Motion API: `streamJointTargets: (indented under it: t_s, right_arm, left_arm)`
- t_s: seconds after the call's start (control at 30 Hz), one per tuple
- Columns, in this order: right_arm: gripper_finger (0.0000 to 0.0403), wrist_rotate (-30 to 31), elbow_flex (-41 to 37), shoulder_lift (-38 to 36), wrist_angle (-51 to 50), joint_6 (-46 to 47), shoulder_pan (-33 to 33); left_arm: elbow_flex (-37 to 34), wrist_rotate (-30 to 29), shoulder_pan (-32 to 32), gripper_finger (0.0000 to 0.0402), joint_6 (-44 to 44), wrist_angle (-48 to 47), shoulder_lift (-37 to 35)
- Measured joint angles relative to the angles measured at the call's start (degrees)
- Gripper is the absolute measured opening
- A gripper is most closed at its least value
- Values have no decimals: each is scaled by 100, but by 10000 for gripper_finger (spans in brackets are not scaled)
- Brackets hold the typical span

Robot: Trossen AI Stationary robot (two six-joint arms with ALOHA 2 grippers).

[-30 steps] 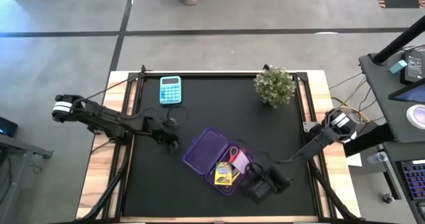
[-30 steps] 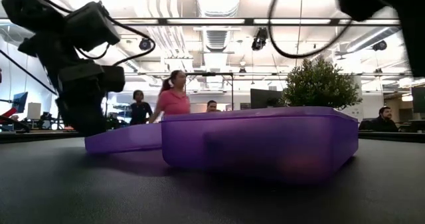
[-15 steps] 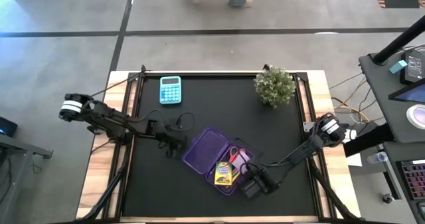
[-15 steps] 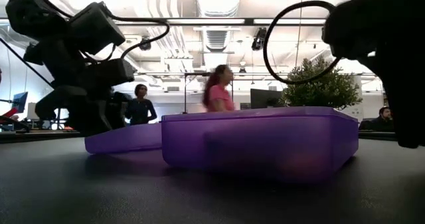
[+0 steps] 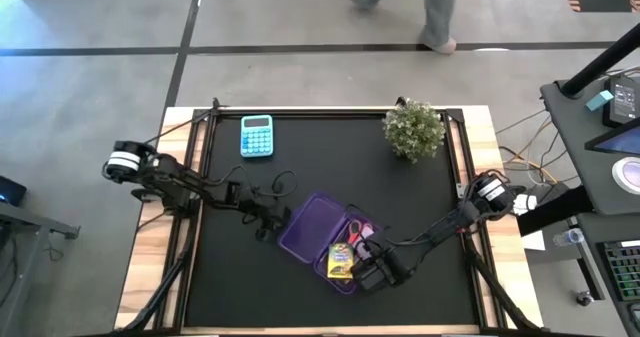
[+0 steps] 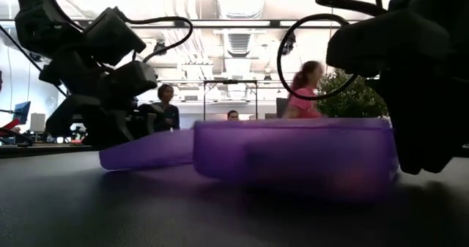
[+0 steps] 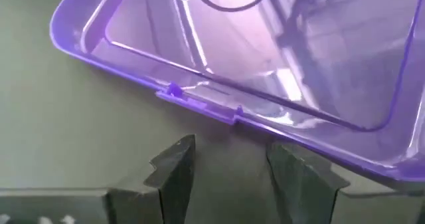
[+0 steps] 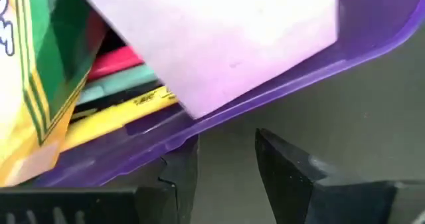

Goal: Pack school essentials
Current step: Close the purple supply box

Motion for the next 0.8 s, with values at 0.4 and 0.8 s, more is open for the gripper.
streamJointTargets:
  t_s: [0.4, 0.8]
  right_arm:
    - [139, -72, -8, -5, 40, -145, -68]
    - [139, -123, -5, -10, 57, -232, -75]
  left_arm:
    - [68, 302, -11, 182, -101, 10, -611]
    - [72, 280, -11, 182, -2, -722, -745]
